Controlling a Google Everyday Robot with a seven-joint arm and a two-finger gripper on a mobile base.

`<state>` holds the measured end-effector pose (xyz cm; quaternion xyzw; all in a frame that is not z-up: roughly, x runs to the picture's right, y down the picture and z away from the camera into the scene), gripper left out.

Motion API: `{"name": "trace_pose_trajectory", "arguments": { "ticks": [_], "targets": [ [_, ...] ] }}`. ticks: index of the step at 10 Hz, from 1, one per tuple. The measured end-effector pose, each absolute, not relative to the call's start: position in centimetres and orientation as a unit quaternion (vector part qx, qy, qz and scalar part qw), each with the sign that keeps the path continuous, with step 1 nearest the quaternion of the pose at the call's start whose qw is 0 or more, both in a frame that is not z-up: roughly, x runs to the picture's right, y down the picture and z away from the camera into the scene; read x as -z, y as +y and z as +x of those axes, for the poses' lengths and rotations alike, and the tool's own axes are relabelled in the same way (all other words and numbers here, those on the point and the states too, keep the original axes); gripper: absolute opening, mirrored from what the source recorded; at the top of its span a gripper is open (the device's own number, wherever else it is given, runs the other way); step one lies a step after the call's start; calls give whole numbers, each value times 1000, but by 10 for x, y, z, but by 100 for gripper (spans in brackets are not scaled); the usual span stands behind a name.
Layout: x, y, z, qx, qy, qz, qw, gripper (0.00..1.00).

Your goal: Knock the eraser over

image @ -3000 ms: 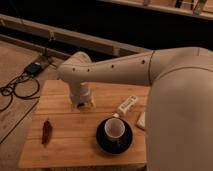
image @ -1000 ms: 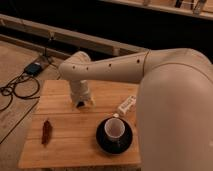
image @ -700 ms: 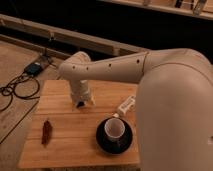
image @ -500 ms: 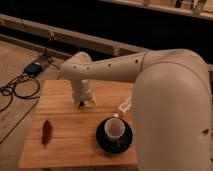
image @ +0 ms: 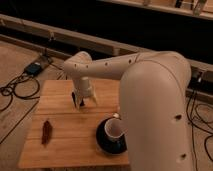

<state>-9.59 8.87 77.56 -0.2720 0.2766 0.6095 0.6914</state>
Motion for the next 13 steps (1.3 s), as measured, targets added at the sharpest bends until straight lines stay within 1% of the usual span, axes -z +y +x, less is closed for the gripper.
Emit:
{"name": "trace_pose_trajectory", "arguments": {
  "ticks": [5, 9, 13],
  "targets": [
    [-815, 74, -104, -593, 285, -274, 702, 65],
    [-851, 52, -105, -597, 284, -260, 704, 65],
    [-880, 10, -110, -642, 242, -238, 688, 65]
  ]
}}
